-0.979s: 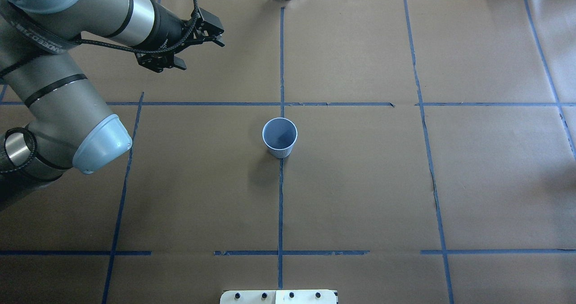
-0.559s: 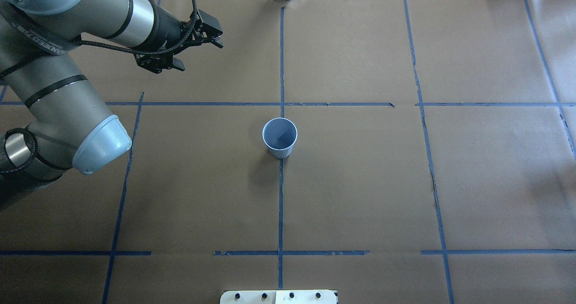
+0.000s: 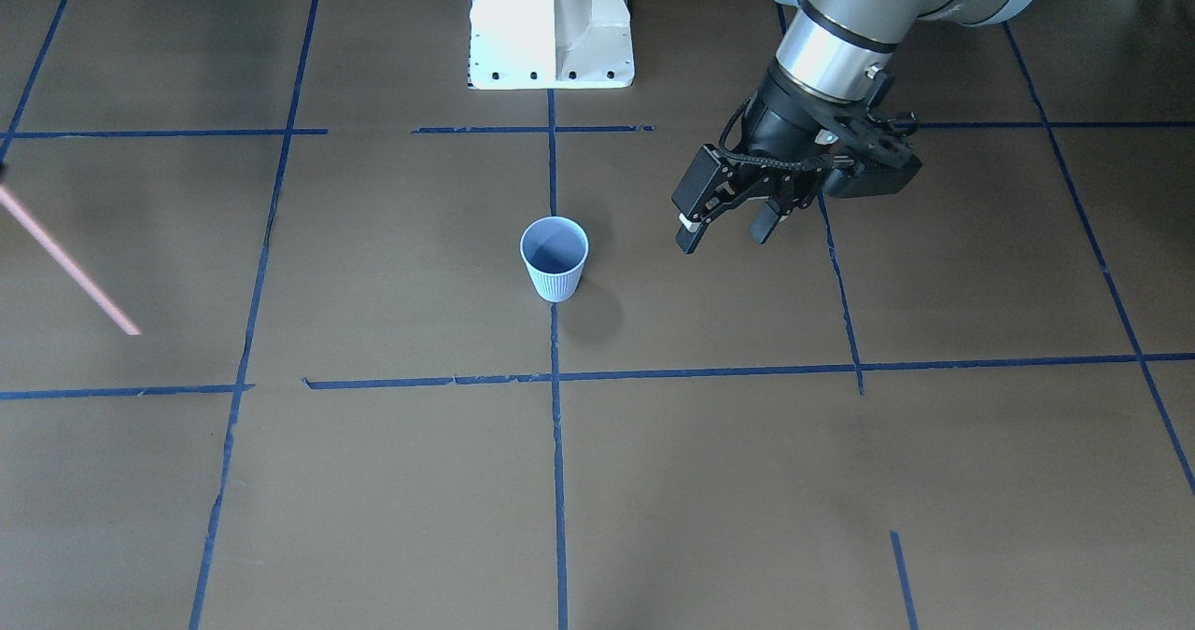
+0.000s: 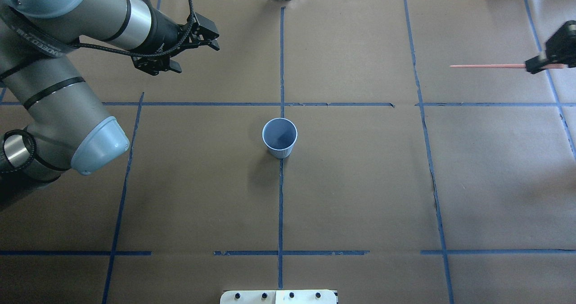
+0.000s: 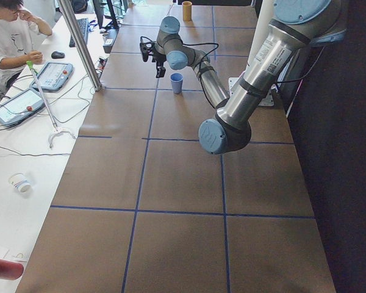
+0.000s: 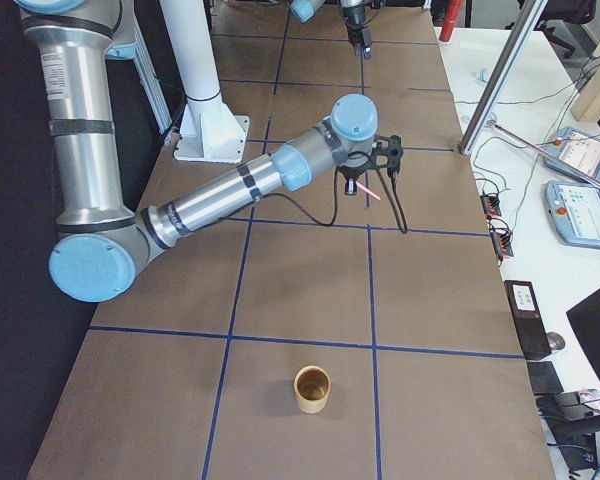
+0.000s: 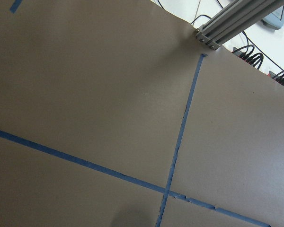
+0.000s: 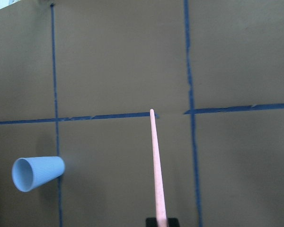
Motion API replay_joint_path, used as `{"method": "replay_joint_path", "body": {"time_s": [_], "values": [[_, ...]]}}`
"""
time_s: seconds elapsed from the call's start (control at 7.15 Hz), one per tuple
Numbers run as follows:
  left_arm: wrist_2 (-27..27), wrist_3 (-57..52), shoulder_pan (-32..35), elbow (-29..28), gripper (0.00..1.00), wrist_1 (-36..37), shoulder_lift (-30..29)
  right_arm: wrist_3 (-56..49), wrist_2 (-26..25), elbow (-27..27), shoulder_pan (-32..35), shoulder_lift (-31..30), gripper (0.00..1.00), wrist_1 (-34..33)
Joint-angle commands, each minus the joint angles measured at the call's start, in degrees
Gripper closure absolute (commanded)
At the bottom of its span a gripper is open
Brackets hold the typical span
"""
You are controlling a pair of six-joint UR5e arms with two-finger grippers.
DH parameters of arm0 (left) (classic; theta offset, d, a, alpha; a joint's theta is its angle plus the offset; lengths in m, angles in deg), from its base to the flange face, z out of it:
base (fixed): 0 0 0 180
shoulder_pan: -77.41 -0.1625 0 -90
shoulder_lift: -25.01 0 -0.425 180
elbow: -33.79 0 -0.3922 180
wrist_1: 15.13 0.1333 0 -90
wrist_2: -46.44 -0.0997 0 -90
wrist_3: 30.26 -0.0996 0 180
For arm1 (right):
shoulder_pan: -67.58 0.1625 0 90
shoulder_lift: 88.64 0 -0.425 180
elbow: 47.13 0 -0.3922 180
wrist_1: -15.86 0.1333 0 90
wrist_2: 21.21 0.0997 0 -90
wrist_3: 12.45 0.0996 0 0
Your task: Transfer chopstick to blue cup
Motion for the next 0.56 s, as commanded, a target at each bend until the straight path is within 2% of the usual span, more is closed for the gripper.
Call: {"method": "replay_joint_path", "body": {"time_s": [0.0, 0.14, 0.42], "values": [[-0.1, 0.0, 0.1, -1.0, 0.00, -1.9, 0.4, 22.5, -0.1, 0.9, -13.5, 14.1, 1.00, 0.4], [-0.1, 0.0, 0.2, -1.1, 0.00, -2.3, 0.8, 28.3, -0.2, 3.2, -17.2, 20.3, 1.00, 0.4], [-0.1, 0.1, 0.2, -1.1, 0.00, -4.3, 2.3, 29.2, -0.5, 5.7, -22.3, 25.0, 1.00, 0.4]]}}
